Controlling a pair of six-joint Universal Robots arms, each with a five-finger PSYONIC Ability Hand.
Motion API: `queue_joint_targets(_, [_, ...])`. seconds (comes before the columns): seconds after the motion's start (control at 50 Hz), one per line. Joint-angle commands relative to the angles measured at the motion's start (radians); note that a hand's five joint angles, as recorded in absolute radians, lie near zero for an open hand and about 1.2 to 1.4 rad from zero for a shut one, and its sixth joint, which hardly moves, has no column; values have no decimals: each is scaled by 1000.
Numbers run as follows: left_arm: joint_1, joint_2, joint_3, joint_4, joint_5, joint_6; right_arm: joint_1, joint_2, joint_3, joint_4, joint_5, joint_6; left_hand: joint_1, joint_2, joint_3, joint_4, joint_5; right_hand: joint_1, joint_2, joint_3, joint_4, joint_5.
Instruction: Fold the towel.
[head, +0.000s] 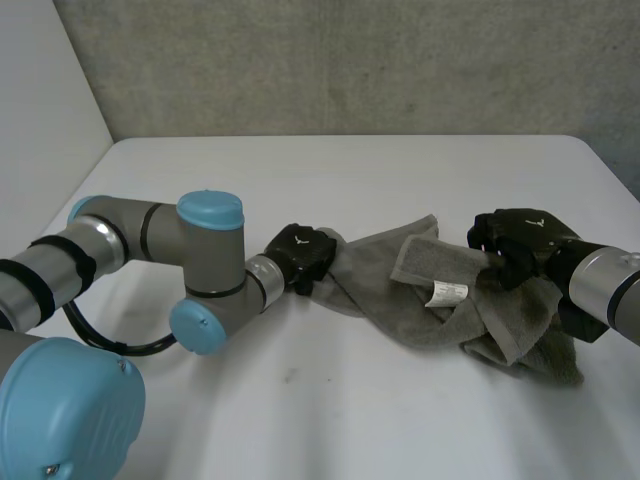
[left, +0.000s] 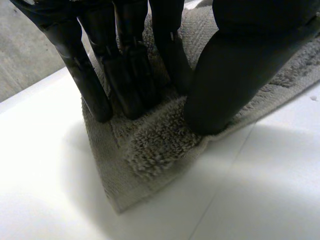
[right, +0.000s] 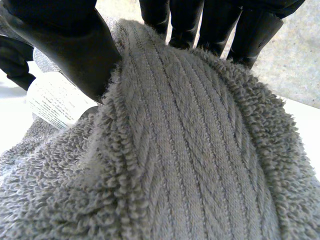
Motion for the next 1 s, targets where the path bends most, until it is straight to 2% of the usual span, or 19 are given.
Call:
queue_joint_targets(0.02, [0,11,1,0,-5,-2,0,8,-2,0,0,-1,386,377,385,383,391,103,106,97,65,108])
queue_joint_targets(0.16, [-1,57,-10,2,-60,-9,0,9,0,0,0,-1,386,377,385,383,391,103,106,97,65,108])
queue_joint_targets(0.34, [0,97,-42,-4,-67,-14,0,3,-5,4,-3,1,386,377,385,383,391,103,106,97,65,108])
queue_joint_targets(0.4, [13,155,-89,-6,-67,-21,0,-4,-16,10,-6,7,386,377,385,383,391,103,106,97,65,108])
queue_joint_targets(0.46, [39,265,-186,-3,-58,-29,-3,-14,-25,13,-12,12,386,377,385,383,391,103,106,97,65,108])
queue_joint_targets(0.5, [84,413,-304,8,-52,-43,0,-52,-34,14,-19,18,386,377,385,383,391,103,106,97,65,108])
queue_joint_targets(0.56, [103,488,-353,13,-47,-55,0,-99,-34,13,-35,30,386,377,385,383,391,103,106,97,65,108])
queue_joint_targets(0.6, [146,617,-436,28,-31,-86,-9,-208,-31,-22,-81,109,386,377,385,383,391,103,106,97,65,108])
queue_joint_targets(0.62, [146,618,-436,28,-31,-86,-9,-208,-31,-23,-81,110,386,377,385,383,391,103,106,97,65,108])
queue_joint_targets(0.66, [210,734,-509,33,-9,-112,-43,-285,-34,-103,-111,247,386,377,385,383,391,103,106,97,65,108])
queue_joint_targets(0.68, [210,735,-510,33,-9,-112,-43,-285,-34,-104,-112,248,386,377,385,383,391,103,106,97,65,108])
queue_joint_targets(0.72, [290,858,-578,34,21,-136,-130,-337,-31,-191,-107,393,386,377,385,383,391,103,106,97,65,108])
queue_joint_targets(0.78, [321,900,-614,34,42,-150,-172,-346,-34,-214,-118,449,386,377,385,383,391,103,106,97,65,108])
queue_joint_targets(0.82, [352,954,-678,30,89,-176,-218,-351,-40,-195,-144,490,386,377,385,383,391,103,106,97,65,108])
queue_joint_targets(0.84, [352,954,-678,30,89,-176,-218,-351,-40,-194,-144,490,386,377,385,383,391,103,106,97,65,108])
queue_joint_targets(0.88, [355,968,-747,27,138,-189,-213,-327,-39,-95,-229,437,386,377,385,383,391,103,106,97,65,108])
queue_joint_targets(0.94, [356,972,-781,26,157,-189,-206,-293,-43,-27,-270,367,386,377,385,383,391,103,106,97,65,108])
queue_joint_targets(0.98, [359,977,-838,28,169,-184,-174,-210,-63,119,-285,169,386,377,385,383,391,103,106,97,65,108])
queue_joint_targets(1.0, [359,977,-838,28,169,-184,-173,-210,-63,120,-285,168,386,377,385,383,391,103,106,97,65,108])
